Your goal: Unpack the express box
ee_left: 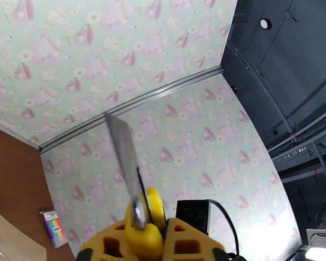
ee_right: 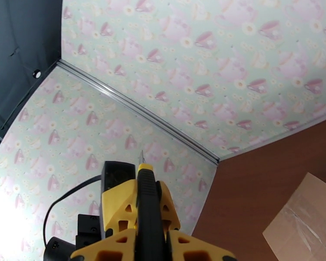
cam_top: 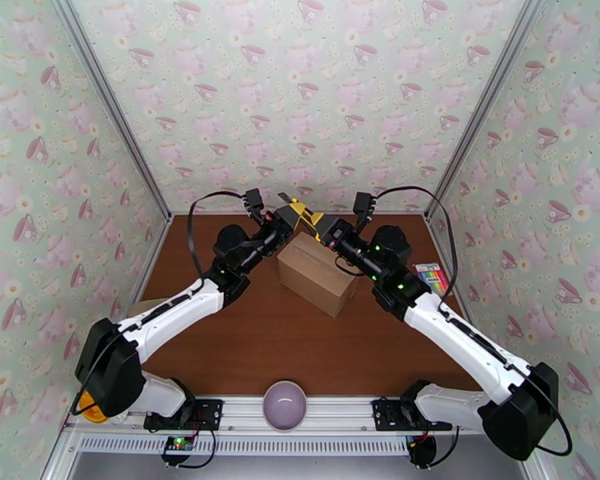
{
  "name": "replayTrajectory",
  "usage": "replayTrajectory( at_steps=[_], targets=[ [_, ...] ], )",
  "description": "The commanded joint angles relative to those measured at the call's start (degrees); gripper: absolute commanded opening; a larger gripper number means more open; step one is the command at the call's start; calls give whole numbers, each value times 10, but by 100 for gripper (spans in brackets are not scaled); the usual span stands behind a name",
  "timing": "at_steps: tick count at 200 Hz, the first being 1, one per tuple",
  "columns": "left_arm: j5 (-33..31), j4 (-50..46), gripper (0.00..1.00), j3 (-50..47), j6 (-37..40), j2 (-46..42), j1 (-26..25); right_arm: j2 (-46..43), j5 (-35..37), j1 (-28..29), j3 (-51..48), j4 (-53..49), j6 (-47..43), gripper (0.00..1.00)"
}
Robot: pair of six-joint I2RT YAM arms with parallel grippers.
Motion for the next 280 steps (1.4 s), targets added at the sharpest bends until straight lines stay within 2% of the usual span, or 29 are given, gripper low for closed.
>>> replayTrajectory(
  at_steps=[1,41,53,67,79,90,108,140,178,204,220,238,247,280],
  targets=[
    [1,-47,0,-2,97,13,-2,6,-13,5,-3,-25,-3,0],
    [-4,-73,0,-3,100,7,-2,8,1,5,4,-56,-10,0],
    [-5,-93,0,-1,104,4,-2,9,26,4,14,-107,-19,22],
    [-4,-129,0,6,110,-1,-2,11,41,3,26,-156,-39,24],
    [-3,-162,0,12,115,-6,-3,11,43,3,29,-179,-50,36],
    [-4,-188,0,15,118,-10,-1,9,41,3,24,-181,-55,38],
    [-4,-212,0,15,120,-15,-2,7,40,3,20,-188,-62,51],
    [1,-252,0,18,121,-21,1,1,48,3,29,-230,-94,67],
    [-4,-300,0,21,115,-30,6,-12,66,8,59,-323,-172,72],
    [-8,-316,0,24,99,-32,10,-17,119,37,87,-406,-247,73],
    [-15,-332,0,27,89,-30,10,-14,174,77,105,-454,-294,74],
    [-17,-299,0,9,71,-28,9,0,229,124,127,-498,-333,77],
    [-19,-274,0,-4,56,-27,10,8,250,143,132,-510,-339,84],
    [-24,-235,0,-15,36,-19,8,28,303,167,139,-525,-346,87]
  ],
)
